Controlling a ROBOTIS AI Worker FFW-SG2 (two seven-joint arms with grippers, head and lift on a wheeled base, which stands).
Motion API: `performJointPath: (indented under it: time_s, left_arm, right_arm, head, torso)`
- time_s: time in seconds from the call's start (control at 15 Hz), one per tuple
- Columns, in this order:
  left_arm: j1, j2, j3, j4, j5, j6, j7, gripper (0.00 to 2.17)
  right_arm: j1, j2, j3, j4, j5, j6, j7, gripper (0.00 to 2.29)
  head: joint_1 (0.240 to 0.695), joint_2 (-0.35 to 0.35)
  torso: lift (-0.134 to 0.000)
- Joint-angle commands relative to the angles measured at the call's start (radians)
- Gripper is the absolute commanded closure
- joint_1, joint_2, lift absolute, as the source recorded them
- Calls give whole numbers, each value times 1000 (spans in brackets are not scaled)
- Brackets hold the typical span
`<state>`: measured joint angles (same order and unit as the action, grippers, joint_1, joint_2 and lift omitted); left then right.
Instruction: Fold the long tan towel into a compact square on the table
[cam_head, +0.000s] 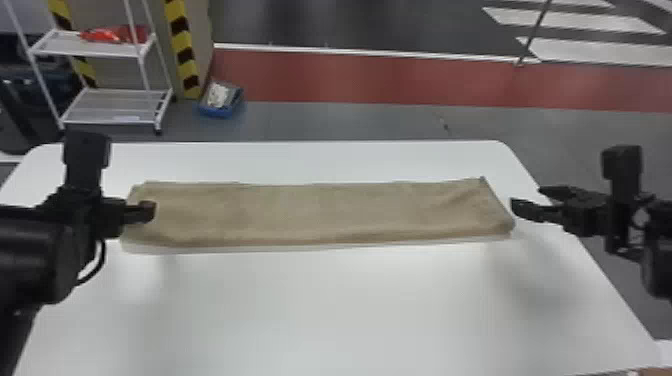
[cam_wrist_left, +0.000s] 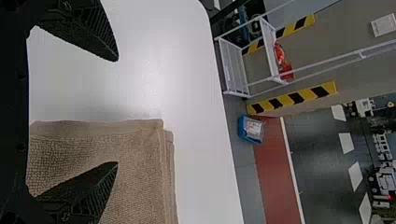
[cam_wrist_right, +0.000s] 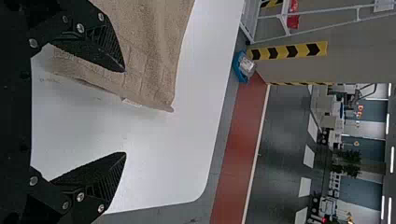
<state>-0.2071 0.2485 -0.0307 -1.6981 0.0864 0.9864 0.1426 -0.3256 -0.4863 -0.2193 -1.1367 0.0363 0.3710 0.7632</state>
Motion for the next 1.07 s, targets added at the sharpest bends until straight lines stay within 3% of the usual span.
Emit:
performJointPath:
  time_s: [0.0,0.67,1.0]
  left_arm:
    - [0,0,0,0,0,-2,0,97]
    - [5,2,-2,2,-5,-2,-2,97]
    - [21,2,12,12,-5,-11,-9,97]
  right_arm:
    - [-1,0,0,0,-3,0,1,286]
    - [16,2,0,0,-6,-3,21,286]
    - [22,18,15,5,-7,6,87,410]
  head:
    - [695,-110]
    - [695,-106]
    - [695,-90]
  torso:
    - [-125]
    - [-125]
    - [-125]
